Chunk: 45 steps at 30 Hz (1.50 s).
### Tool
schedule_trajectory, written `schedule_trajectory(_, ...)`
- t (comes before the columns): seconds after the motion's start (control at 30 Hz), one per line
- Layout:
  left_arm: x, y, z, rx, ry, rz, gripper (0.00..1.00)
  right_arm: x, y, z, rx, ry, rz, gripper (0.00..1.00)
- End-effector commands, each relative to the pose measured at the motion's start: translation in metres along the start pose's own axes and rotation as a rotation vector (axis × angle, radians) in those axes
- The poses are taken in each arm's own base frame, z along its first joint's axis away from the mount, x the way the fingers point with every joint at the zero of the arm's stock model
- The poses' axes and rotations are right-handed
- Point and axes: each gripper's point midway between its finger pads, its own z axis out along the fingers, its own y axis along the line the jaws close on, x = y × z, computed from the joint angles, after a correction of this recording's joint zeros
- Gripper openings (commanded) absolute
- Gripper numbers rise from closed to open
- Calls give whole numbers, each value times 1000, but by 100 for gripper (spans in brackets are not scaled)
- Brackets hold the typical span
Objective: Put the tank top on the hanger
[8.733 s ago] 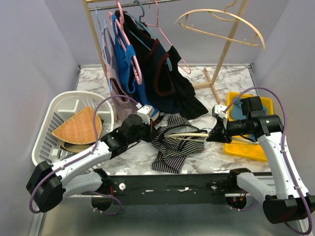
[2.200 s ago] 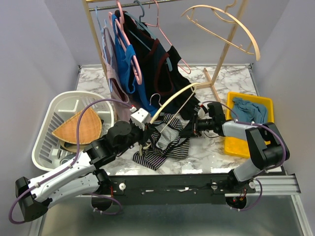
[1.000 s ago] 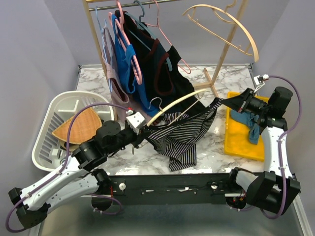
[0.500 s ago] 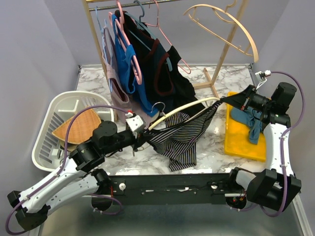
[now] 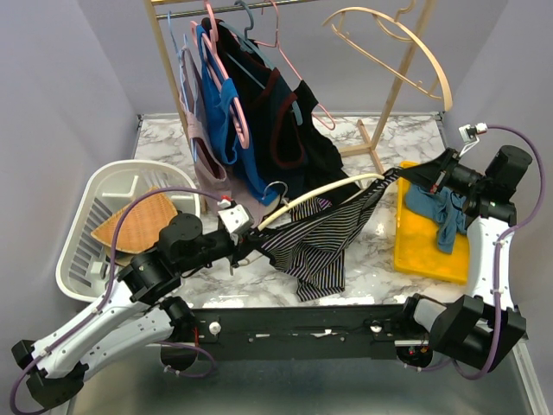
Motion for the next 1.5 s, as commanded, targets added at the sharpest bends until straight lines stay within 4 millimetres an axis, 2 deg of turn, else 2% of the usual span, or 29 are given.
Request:
schedule_trajectory(0.0,-3,0,-6,3,-11,17,0,-13,7,-5,-9,-18,-49,1)
schedule_trajectory(0.37,1,7,-2,-21,10,20,0,-9,10,-6,-23,-7,-58,0)
schedule_trajectory(0.93,13,17,1,-62,64,19,0,-14,22,-8,-34,-9,-101,1)
schedule_trajectory(1.1,12,4,4,27,55,42,0,-15,21,-7,-29,-10,-96,0)
schedule_trajectory(1.33,-5,-13,-1,117,-15,53,0,-16,13,-6,-10,-6,-80,0)
schedule_trajectory(1.47,-2,-17,0,148,2,48,0,-16,15,-6,-15,-5,-83,0)
